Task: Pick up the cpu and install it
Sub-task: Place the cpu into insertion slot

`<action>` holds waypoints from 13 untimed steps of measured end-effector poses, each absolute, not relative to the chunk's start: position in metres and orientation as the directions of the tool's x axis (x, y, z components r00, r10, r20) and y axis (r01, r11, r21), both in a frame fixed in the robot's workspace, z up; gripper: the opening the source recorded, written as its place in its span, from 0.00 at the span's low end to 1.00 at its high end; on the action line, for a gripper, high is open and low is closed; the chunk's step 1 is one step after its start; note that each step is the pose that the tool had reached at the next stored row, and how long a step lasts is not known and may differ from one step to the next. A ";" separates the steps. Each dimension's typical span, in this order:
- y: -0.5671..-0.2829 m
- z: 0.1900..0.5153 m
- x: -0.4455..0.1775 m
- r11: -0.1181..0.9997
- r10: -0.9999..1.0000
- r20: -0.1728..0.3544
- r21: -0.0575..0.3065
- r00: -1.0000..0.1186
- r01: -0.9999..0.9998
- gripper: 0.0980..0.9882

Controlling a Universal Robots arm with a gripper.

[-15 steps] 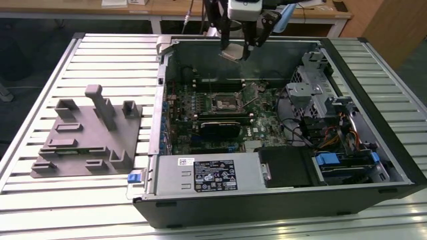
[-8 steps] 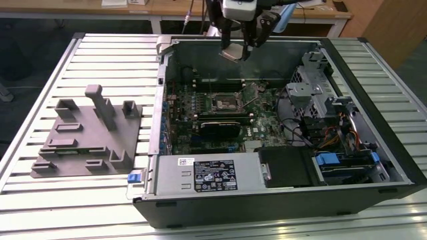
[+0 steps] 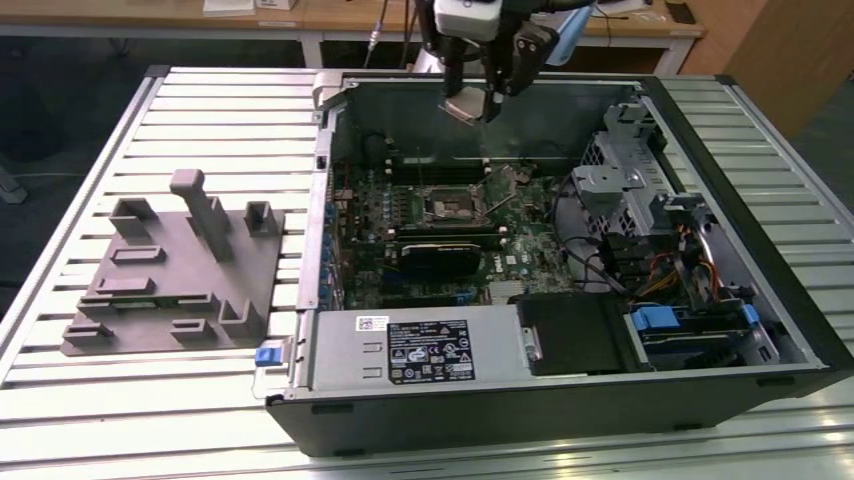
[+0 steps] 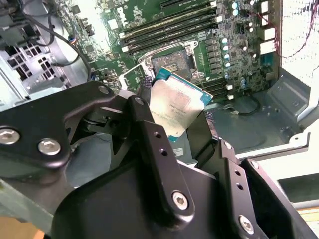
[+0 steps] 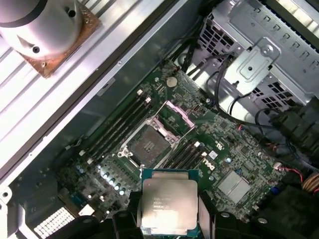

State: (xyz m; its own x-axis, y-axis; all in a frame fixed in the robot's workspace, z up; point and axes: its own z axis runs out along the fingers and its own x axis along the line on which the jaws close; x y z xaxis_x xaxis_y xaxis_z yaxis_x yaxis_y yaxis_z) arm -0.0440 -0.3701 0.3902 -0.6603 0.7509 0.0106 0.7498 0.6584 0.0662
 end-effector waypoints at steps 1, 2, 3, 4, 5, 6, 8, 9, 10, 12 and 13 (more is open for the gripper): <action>-0.370 0.390 -0.044 0.649 0.759 0.011 0.066 -0.650 0.758 0.50; -0.370 0.390 -0.044 0.638 0.768 0.011 0.066 -0.640 0.767 0.50; -0.370 0.390 -0.044 0.628 0.777 0.011 0.066 -0.629 0.776 0.50; -0.370 0.390 -0.044 0.615 0.787 0.011 0.066 -0.617 0.786 0.50; -0.370 0.390 -0.044 0.602 0.797 0.011 0.066 -0.604 0.795 0.50; -0.370 0.390 -0.044 0.590 0.806 0.011 0.066 -0.592 0.805 0.50; -0.370 0.389 -0.044 0.567 0.822 0.011 0.066 -0.569 0.821 0.50; -0.370 0.389 -0.044 0.557 0.829 0.011 0.066 -0.559 0.828 0.50; -0.370 0.389 -0.044 0.546 0.836 0.011 0.066 -0.548 0.835 0.50; -0.370 0.389 -0.044 0.525 0.850 0.011 0.066 -0.527 0.848 0.50; -0.370 0.389 -0.044 0.514 0.857 0.011 0.066 -0.515 0.855 0.50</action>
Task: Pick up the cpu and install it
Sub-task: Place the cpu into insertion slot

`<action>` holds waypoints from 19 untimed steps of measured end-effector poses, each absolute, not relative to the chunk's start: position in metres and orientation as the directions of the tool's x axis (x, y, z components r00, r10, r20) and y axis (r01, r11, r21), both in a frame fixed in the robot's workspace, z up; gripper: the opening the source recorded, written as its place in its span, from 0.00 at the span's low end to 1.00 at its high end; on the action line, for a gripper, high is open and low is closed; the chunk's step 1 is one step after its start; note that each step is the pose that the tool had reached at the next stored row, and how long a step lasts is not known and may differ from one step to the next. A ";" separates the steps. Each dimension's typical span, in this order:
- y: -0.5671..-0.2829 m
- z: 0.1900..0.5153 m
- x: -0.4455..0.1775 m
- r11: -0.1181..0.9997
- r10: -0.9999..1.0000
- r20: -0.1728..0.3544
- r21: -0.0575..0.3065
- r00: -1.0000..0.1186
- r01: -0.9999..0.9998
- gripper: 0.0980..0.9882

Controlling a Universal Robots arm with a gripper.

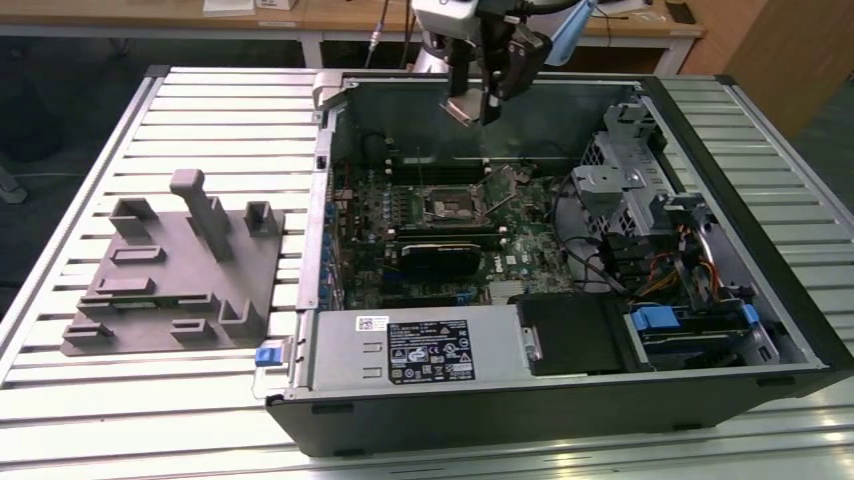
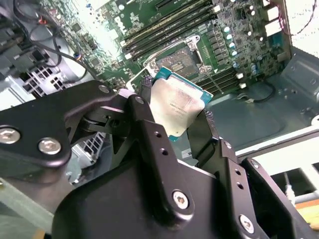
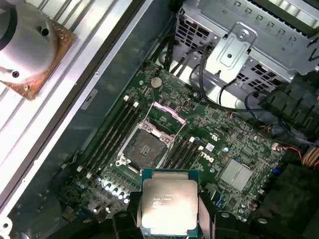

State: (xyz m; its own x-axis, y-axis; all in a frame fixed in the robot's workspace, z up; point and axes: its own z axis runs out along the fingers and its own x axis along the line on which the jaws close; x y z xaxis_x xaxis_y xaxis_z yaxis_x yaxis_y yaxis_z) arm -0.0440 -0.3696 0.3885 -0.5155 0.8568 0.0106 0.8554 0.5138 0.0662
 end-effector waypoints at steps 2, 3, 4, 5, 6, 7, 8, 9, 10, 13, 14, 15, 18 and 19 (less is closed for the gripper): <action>-0.369 0.388 -0.044 0.494 0.869 0.011 0.066 -0.496 0.867 0.50; -0.369 0.388 -0.044 0.484 0.874 0.011 0.066 -0.485 0.873 0.50; -0.369 0.388 -0.044 0.474 0.880 0.011 0.066 -0.475 0.878 0.50; -0.369 0.388 -0.044 0.463 0.885 0.011 0.066 -0.465 0.884 0.50; -0.369 0.388 -0.044 0.453 0.891 0.011 0.066 -0.455 0.889 0.50; -0.369 0.388 -0.044 0.444 0.895 0.011 0.066 -0.445 0.894 0.50; -0.369 0.388 -0.044 0.434 0.900 0.011 0.066 -0.436 0.899 0.50; -0.369 0.388 -0.044 0.424 0.905 0.011 0.066 -0.426 0.903 0.50; -0.369 0.387 -0.044 0.415 0.909 0.011 0.066 -0.416 0.908 0.50; -0.369 0.387 -0.044 0.385 0.922 0.011 0.066 -0.387 0.921 0.50; -0.369 0.387 -0.044 0.374 0.927 0.011 0.066 -0.376 0.925 0.50; -0.369 0.387 -0.044 0.364 0.931 0.011 0.066 -0.366 0.929 0.50; -0.368 0.387 -0.044 0.334 0.942 0.011 0.066 -0.335 0.940 0.50; -0.368 0.387 -0.044 0.324 0.946 0.011 0.066 -0.325 0.944 0.50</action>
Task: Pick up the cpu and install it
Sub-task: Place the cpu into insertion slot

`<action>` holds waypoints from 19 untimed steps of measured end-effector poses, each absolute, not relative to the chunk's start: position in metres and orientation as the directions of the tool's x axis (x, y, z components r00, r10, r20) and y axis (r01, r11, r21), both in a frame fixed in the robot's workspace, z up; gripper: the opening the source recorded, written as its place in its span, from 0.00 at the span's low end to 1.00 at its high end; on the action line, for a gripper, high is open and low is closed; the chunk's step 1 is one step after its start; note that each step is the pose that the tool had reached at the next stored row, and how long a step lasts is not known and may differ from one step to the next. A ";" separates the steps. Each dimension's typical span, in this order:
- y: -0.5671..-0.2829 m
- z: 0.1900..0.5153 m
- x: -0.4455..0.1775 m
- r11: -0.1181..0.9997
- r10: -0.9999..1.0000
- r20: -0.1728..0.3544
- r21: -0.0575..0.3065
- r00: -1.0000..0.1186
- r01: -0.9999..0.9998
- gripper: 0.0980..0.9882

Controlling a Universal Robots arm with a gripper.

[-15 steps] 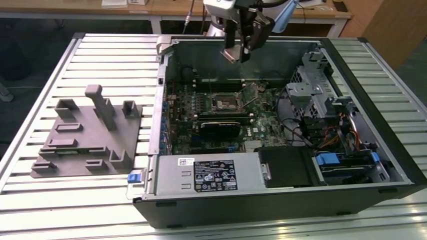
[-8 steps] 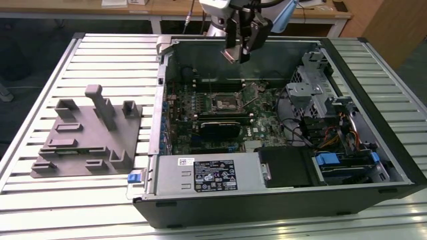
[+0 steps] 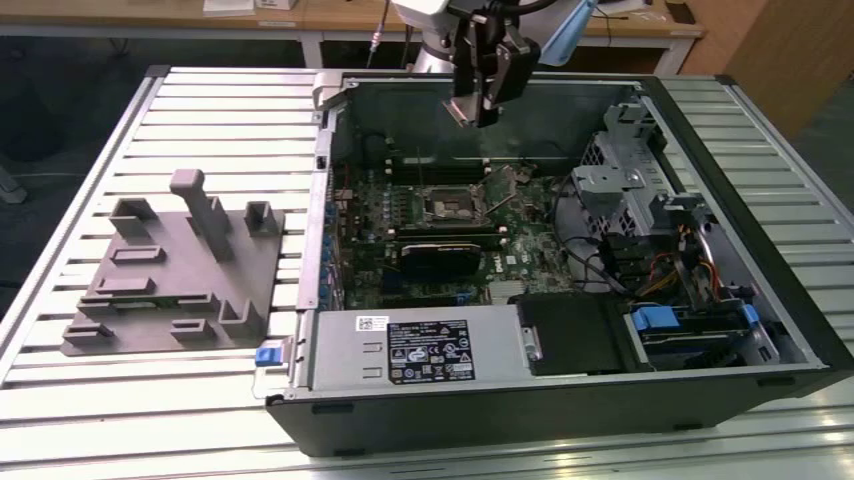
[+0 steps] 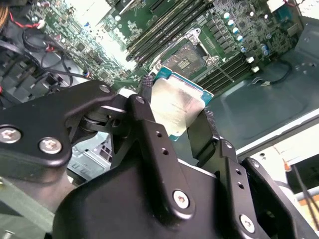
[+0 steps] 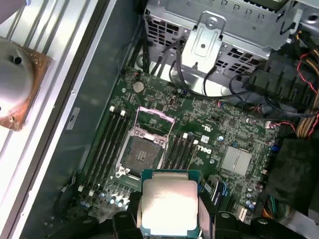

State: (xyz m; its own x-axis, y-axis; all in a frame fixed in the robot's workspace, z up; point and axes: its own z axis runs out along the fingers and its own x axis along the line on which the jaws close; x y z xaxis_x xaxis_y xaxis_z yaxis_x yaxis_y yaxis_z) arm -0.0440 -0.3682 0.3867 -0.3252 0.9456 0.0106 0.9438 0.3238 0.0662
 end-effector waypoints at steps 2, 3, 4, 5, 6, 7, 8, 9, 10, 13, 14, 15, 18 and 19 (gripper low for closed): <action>-0.368 0.387 -0.044 0.302 0.953 0.011 0.066 -0.303 0.951 0.50; -0.368 0.387 -0.044 0.292 0.956 0.011 0.066 -0.293 0.954 0.50; -0.368 0.386 -0.044 0.281 0.959 0.011 0.066 -0.283 0.957 0.50; -0.368 0.386 -0.044 0.271 0.962 0.011 0.066 -0.272 0.960 0.50; -0.368 0.386 -0.044 0.261 0.965 0.011 0.066 -0.262 0.963 0.50; -0.368 0.386 -0.044 0.250 0.968 0.011 0.066 -0.251 0.966 0.50; -0.368 0.386 -0.044 0.240 0.970 0.011 0.066 -0.241 0.969 0.50; -0.368 0.386 -0.044 0.229 0.973 0.011 0.066 -0.231 0.971 0.50; -0.367 0.386 -0.044 0.219 0.975 0.011 0.066 -0.220 0.974 0.50; -0.367 0.386 -0.044 0.186 0.982 0.011 0.066 -0.187 0.980 0.50; -0.367 0.386 -0.044 0.175 0.984 0.011 0.066 -0.176 0.982 0.50; -0.367 0.386 -0.044 0.164 0.986 0.011 0.066 -0.165 0.984 0.50; -0.367 0.385 -0.044 0.127 0.992 0.011 0.066 -0.128 0.990 0.50; -0.367 0.385 -0.044 0.113 0.993 0.011 0.066 -0.114 0.991 0.50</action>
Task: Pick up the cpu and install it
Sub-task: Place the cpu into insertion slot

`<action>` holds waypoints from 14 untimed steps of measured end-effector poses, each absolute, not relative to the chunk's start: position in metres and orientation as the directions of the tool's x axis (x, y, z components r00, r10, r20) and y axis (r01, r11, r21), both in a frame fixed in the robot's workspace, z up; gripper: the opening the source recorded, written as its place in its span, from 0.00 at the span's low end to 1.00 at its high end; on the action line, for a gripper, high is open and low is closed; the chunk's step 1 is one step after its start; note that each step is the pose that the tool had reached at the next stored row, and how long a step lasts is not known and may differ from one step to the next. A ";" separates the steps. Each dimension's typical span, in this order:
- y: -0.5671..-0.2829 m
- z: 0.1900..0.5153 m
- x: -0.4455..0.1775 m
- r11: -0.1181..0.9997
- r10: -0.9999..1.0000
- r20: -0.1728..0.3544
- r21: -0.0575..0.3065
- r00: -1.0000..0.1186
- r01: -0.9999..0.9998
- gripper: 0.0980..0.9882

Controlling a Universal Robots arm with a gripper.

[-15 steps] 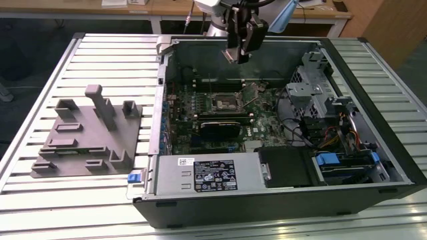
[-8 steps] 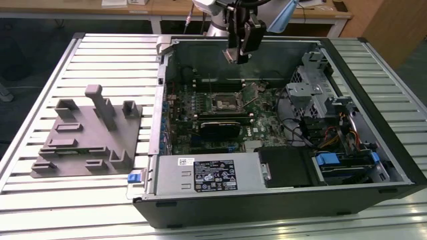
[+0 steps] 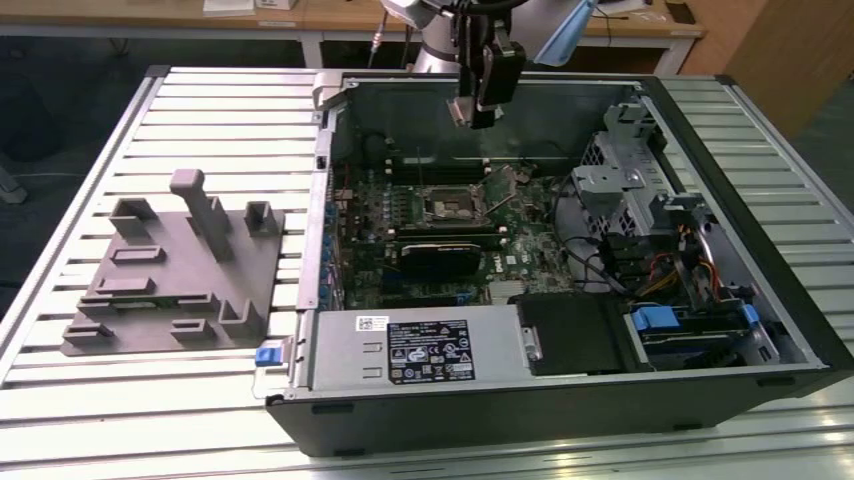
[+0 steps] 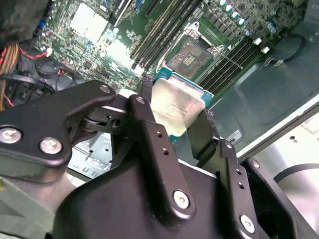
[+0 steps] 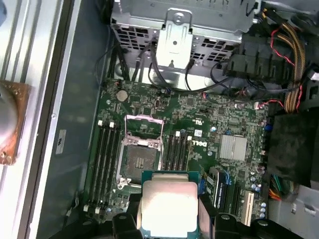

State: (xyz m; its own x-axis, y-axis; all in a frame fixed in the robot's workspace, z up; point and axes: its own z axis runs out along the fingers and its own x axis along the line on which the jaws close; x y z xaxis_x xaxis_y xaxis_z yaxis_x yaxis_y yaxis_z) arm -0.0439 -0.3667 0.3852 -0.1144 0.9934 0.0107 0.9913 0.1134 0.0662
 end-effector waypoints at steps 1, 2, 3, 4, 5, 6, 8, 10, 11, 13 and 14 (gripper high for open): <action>-0.367 0.385 -0.044 0.098 0.995 0.011 0.066 -0.099 0.993 0.50; -0.367 0.385 -0.044 0.084 0.996 0.011 0.066 -0.084 0.994 0.50; -0.366 0.384 -0.044 0.073 0.997 0.010 0.066 -0.074 0.995 0.50; -0.366 0.383 -0.044 0.070 0.997 0.010 0.066 -0.071 0.995 0.50; -0.365 0.382 -0.044 0.069 0.998 0.011 0.066 -0.070 0.995 0.50; -0.365 0.380 -0.044 0.068 0.998 0.011 0.066 -0.069 0.995 0.50; -0.364 0.377 -0.044 0.067 0.998 0.011 0.065 -0.068 0.996 0.50; -0.364 0.374 -0.044 0.067 0.998 0.011 0.064 -0.068 0.996 0.50; -0.364 0.372 -0.044 0.067 0.998 0.011 0.063 -0.068 0.996 0.50; -0.364 0.370 -0.044 0.067 0.998 0.011 0.058 -0.068 0.996 0.50; -0.364 0.369 -0.044 0.067 0.998 0.011 0.057 -0.068 0.996 0.50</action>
